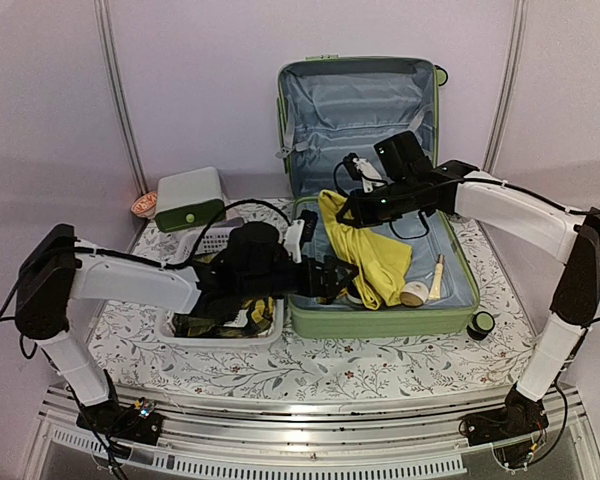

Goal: Open, take out, and arrange the luggage
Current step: Pass from the right arm to the left

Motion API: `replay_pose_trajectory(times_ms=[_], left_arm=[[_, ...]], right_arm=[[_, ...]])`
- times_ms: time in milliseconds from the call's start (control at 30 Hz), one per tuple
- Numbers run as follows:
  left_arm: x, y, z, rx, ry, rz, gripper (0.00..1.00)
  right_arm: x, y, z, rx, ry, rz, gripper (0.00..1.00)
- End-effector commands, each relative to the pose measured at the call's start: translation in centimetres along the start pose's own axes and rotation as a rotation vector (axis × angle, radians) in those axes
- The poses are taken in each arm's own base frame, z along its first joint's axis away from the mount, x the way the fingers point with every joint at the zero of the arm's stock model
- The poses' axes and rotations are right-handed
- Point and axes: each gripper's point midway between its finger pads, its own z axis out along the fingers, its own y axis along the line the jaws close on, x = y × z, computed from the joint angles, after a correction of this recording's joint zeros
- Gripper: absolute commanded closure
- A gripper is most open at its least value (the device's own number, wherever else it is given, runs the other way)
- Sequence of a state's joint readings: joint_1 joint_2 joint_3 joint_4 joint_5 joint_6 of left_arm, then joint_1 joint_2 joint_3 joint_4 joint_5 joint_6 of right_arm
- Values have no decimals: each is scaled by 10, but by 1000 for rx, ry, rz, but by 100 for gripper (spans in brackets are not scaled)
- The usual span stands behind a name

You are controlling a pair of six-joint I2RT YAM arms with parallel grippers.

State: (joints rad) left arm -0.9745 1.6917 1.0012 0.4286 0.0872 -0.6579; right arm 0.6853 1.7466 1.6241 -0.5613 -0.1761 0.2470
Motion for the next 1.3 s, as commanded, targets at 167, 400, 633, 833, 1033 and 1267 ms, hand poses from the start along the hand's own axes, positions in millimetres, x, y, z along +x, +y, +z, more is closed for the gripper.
replay_pose_trajectory(times_ms=[167, 400, 633, 833, 1033, 1267], left_arm=[[-5, -32, 32, 58, -73, -85, 2], [5, -13, 55, -30, -27, -154, 2], [-3, -5, 62, -63, -41, -161, 15], [-3, -5, 48, -58, -46, -135, 75], [-4, -12, 32, -41, -26, -85, 100], [-16, -31, -3, -1, -3, -58, 100]], right_arm=[[-30, 21, -2, -80, -95, 4, 97], [-32, 26, -1, -51, -92, -19, 97], [-30, 33, 0, -57, -88, -24, 97], [-30, 36, 1, -56, -84, -27, 96], [-30, 46, 3, -97, -85, -39, 92], [-35, 65, 2, -180, -95, -35, 88]])
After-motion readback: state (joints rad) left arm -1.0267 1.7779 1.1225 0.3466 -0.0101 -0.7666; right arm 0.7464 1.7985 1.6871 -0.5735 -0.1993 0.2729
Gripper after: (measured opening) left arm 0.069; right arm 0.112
